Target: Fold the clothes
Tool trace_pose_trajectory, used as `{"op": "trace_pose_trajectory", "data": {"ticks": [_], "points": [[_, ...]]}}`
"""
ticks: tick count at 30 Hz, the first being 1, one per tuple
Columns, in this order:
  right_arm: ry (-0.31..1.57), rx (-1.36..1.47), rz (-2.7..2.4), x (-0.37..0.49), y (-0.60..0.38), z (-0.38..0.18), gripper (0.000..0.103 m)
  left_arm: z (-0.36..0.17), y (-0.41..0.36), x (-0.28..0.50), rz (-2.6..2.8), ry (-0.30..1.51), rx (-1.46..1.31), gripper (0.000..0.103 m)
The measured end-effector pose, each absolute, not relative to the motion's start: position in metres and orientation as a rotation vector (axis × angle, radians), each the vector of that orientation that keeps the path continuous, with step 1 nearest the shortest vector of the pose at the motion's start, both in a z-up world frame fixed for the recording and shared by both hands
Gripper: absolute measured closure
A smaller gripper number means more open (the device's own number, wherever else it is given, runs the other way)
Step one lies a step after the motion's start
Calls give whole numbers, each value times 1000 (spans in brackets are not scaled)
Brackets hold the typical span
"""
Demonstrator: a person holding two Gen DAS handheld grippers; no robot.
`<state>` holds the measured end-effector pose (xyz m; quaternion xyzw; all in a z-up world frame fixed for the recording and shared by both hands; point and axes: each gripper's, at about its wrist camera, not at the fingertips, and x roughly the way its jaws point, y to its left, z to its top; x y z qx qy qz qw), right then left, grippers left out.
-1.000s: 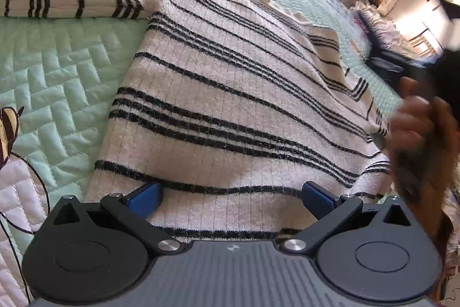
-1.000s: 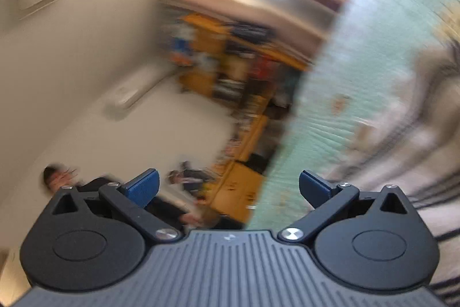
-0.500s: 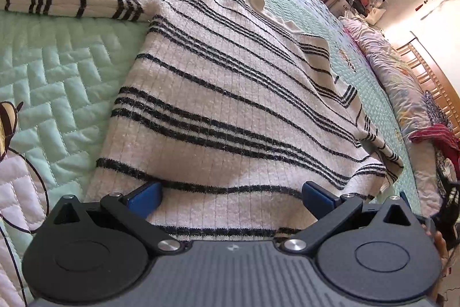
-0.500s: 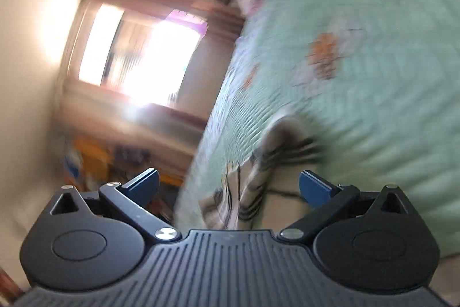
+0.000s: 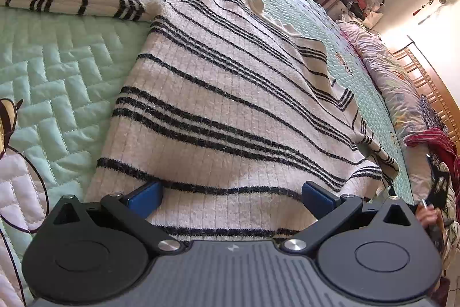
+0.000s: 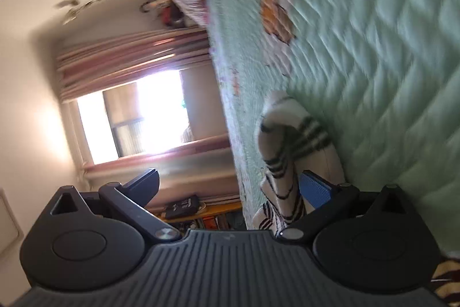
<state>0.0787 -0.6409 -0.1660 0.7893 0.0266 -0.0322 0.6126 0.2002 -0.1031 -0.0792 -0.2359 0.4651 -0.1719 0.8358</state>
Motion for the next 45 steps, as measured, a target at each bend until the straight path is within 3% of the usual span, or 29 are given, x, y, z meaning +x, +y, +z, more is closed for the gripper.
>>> {"op": "trace_pose_trajectory", "data": {"ticks": [7,8,9,11,12,13,15,18,20,24,26,28,30,31,34,36,41,45], "points": [[-8,1912,-365,111,-634,-160,1,-80,-103,197,-375,962,-486,1],[-4,1874,-402,117,-635,-156,8,-80,-103,196,-378,960,-489,1],[2,1820,-437,122,-636,-152,16,-80,-102,197,-382,960,-495,1],[44,1636,-469,130,-639,-139,60,-81,-98,197,-390,961,-513,1],[98,1497,-462,136,-640,-126,72,-82,-96,198,-395,962,-529,1],[145,1362,-450,143,-640,-114,92,-82,-93,198,-402,962,-546,1],[191,1008,-414,151,-627,-82,93,-85,-86,199,-418,963,-583,1],[226,251,-339,150,-574,-37,93,-88,-78,200,-434,964,-639,1],[393,99,-336,147,-563,-43,85,-88,-77,200,-436,963,-642,1],[565,254,-429,102,-576,-73,63,-85,-86,198,-417,961,-578,1],[534,490,-407,68,-586,-83,41,-80,-95,200,-386,981,-518,1],[473,690,-339,34,-586,-88,37,-71,-106,205,-342,1021,-458,1],[406,859,-247,3,-581,-92,34,-50,-103,212,-291,1080,-498,18],[391,921,-191,-6,-581,-94,31,-34,-93,214,-283,1083,-565,20],[383,1050,-87,-33,-574,-99,28,50,-47,199,-160,913,-606,15],[357,1072,-51,-48,-571,-97,27,108,-16,189,-71,789,-616,1],[273,1012,-15,-62,-588,-76,14,262,63,159,267,553,-596,1],[232,1024,13,-60,-610,-76,12,351,115,149,508,469,-654,1]]}}
